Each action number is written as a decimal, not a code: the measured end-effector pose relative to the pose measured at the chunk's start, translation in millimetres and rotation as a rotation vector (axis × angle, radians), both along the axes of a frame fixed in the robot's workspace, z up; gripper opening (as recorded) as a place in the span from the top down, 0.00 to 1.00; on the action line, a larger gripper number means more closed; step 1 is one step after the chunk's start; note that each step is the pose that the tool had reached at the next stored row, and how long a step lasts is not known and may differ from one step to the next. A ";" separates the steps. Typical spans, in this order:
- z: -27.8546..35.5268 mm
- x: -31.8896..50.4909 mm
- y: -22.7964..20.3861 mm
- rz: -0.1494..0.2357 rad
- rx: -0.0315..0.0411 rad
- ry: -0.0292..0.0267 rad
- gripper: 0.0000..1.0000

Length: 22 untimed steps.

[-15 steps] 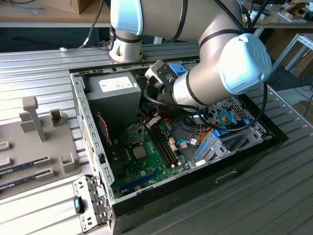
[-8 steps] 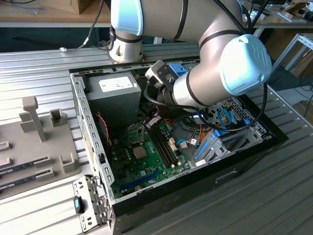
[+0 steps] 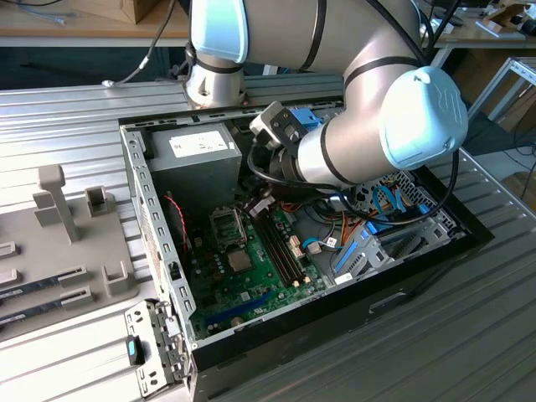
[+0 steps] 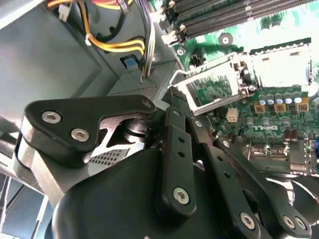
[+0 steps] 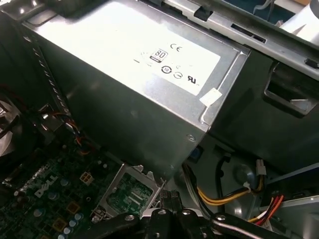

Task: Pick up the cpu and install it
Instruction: 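Close the cpu cover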

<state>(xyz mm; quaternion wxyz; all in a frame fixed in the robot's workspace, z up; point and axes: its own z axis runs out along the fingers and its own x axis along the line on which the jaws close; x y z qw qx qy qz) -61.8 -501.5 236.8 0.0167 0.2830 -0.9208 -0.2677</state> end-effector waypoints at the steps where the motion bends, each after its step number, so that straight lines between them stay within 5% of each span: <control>1: -1.6 3.1 0.0 0.000 -0.0002 0.0024 0.89; 3: -7.0 10.4 0.7 0.000 0.0000 0.0072 0.89; 7: -15.6 14.5 10.9 0.000 -0.0023 0.0092 0.89; 8: -16.5 14.8 13.3 0.000 -0.0068 0.0093 0.89; 10: -17.5 15.3 17.1 0.000 -0.0277 0.0092 0.89; 11: -17.7 15.4 18.9 -0.001 -0.0544 0.0092 0.89; 13: -18.0 15.5 20.5 -0.001 -0.0901 0.0091 0.89; 14: -18.0 15.5 21.6 -0.002 -0.1193 0.0092 0.89; 19: -18.9 15.5 26.4 -0.003 -0.2046 0.0091 0.89; 20: -19.2 15.5 27.7 -0.003 -0.2164 0.0093 0.89; 21: -20.0 15.5 31.2 -0.003 -0.2376 0.0092 0.89; 22: -20.2 15.5 33.5 -0.003 -0.2483 0.0092 0.89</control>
